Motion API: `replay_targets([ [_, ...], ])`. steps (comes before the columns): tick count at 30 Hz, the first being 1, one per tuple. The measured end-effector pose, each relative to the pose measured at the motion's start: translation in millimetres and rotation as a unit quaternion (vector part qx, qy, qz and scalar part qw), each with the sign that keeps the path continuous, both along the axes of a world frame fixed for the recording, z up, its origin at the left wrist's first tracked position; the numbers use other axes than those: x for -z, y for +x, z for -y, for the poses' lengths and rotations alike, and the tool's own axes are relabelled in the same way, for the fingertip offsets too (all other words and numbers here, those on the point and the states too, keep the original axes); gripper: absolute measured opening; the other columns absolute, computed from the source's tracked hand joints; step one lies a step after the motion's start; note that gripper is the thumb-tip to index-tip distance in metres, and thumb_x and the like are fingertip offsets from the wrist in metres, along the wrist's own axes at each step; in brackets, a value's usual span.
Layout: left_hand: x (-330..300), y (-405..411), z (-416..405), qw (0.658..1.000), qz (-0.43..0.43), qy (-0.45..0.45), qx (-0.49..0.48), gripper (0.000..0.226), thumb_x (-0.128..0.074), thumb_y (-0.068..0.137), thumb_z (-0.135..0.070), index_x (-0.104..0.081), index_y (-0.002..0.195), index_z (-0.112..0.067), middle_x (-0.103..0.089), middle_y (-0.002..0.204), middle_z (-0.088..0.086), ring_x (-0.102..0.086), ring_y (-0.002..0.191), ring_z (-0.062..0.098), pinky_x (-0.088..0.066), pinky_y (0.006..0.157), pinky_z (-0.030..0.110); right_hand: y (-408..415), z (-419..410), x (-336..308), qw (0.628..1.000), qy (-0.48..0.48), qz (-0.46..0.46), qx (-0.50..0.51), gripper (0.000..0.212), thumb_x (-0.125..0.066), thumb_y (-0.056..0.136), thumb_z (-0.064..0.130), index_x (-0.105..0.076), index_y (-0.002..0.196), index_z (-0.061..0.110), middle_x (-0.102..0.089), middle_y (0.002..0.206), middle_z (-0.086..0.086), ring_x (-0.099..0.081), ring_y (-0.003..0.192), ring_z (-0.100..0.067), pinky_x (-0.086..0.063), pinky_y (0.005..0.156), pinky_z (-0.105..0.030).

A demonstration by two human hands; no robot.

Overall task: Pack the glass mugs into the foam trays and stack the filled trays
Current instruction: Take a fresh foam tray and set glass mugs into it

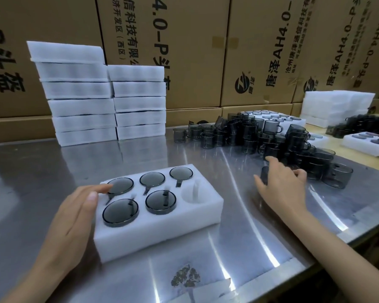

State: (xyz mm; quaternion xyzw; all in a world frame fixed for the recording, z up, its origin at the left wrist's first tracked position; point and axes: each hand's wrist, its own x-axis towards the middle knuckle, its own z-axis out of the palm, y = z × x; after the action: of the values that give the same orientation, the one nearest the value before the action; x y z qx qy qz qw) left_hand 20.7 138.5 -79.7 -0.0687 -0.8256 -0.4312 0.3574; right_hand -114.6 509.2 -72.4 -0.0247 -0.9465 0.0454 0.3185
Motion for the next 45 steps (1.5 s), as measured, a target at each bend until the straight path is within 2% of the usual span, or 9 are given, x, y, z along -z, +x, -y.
replay_targets([
  [5, -1, 0, -1, 1.000, 0.001, 0.004, 0.002, 0.039, -0.028, 0.095, -0.036, -0.064, 0.109, -0.028, -0.062, 0.116, -0.016, -0.053, 0.113, 0.004, -0.038, 0.094, 0.024, 23, 19, -6, 0.996, 0.011, 0.041, -0.083, 0.016, -0.053, 0.093, 0.038, -0.059, 0.090, 0.023, -0.061, 0.077, 0.009, -0.057, 0.088, -0.019, -0.023, 0.096, -0.035],
  [11, -1, 0, -1, 1.000, 0.010, -0.004, -0.008, 0.038, -0.028, 0.095, -0.037, -0.063, 0.107, -0.031, -0.062, 0.114, -0.016, -0.053, 0.112, 0.006, -0.037, 0.095, 0.024, 56, 50, -30, 0.945, -0.125, -0.139, -0.268, 0.009, -0.066, 0.085, 0.025, -0.063, 0.081, 0.018, -0.061, 0.075, 0.010, -0.055, 0.079, -0.017, -0.029, 0.080, -0.029],
  [16, -2, 0, 0, 1.000, 0.008, -0.005, -0.004, 0.036, -0.029, 0.095, -0.037, -0.062, 0.106, -0.034, -0.062, 0.114, -0.018, -0.053, 0.111, 0.005, -0.037, 0.094, 0.025, 78, 89, -42, 0.909, -0.110, -0.153, -0.372, 0.018, -0.060, 0.085, 0.033, -0.067, 0.080, 0.017, -0.065, 0.076, 0.010, -0.057, 0.078, -0.015, -0.033, 0.083, -0.028],
  [20, -2, 0, 1, 1.000, 0.013, -0.006, -0.005, 0.038, -0.027, 0.093, -0.043, -0.062, 0.107, -0.036, -0.062, 0.115, -0.019, -0.053, 0.112, 0.006, -0.037, 0.095, 0.026, 83, 108, -29, 0.917, -0.062, -0.137, -0.370, 0.013, -0.063, 0.083, 0.027, -0.067, 0.077, 0.016, -0.062, 0.070, 0.009, -0.059, 0.073, -0.019, -0.030, 0.084, -0.026],
  [27, -4, 0, -1, 1.000, 0.012, -0.027, -0.009, 0.041, -0.026, 0.092, -0.046, -0.062, 0.107, -0.033, -0.062, 0.113, -0.022, -0.052, 0.111, 0.001, -0.033, 0.094, 0.014, 86, 109, -22, 0.931, -0.008, -0.114, -0.346, 0.023, -0.048, 0.086, 0.032, -0.065, 0.078, 0.018, -0.055, 0.064, 0.009, -0.055, 0.067, -0.021, -0.030, 0.074, -0.030],
  [37, -7, 3, -6, 0.997, 0.011, -0.067, -0.028, 0.046, -0.023, 0.092, -0.050, -0.062, 0.110, -0.031, -0.062, 0.110, -0.020, -0.051, 0.104, 0.006, -0.031, 0.088, 0.009, 92, 120, -23, 0.956, -0.002, -0.091, -0.279, 0.021, -0.065, 0.078, 0.033, -0.062, 0.063, 0.020, -0.058, 0.057, 0.009, -0.051, 0.059, -0.019, -0.027, 0.069, -0.030],
  [40, -10, 5, -7, 0.996, 0.008, -0.083, -0.027, 0.043, -0.024, 0.093, -0.048, -0.060, 0.110, -0.034, -0.060, 0.110, -0.024, -0.051, 0.104, 0.003, -0.030, 0.088, 0.008, 95, 122, -25, 0.959, 0.009, -0.083, -0.270, 0.018, -0.068, 0.078, 0.036, -0.066, 0.067, 0.021, -0.062, 0.061, 0.010, -0.056, 0.063, -0.018, -0.029, 0.075, -0.030],
  [42, -14, 7, -9, 0.993, 0.006, -0.113, -0.020, 0.042, -0.025, 0.093, -0.046, -0.060, 0.112, -0.032, -0.057, 0.112, -0.028, -0.049, 0.106, 0.000, -0.030, 0.089, 0.008, 98, 121, -27, 0.957, -0.010, -0.092, -0.277, 0.025, -0.062, 0.081, 0.042, -0.072, 0.088, 0.020, -0.067, 0.076, 0.010, -0.062, 0.075, -0.017, -0.032, 0.084, -0.030],
  [45, -25, 11, -16, 0.988, 0.010, -0.151, -0.012, 0.043, -0.029, 0.093, -0.046, -0.059, 0.118, -0.030, -0.056, 0.114, -0.028, -0.047, 0.111, -0.004, -0.029, 0.091, 0.006, 101, 114, -35, 0.947, -0.076, -0.083, -0.301, 0.047, -0.043, 0.090, 0.044, -0.062, 0.123, 0.017, -0.066, 0.110, 0.007, -0.059, 0.108, -0.015, -0.031, 0.100, -0.034],
])
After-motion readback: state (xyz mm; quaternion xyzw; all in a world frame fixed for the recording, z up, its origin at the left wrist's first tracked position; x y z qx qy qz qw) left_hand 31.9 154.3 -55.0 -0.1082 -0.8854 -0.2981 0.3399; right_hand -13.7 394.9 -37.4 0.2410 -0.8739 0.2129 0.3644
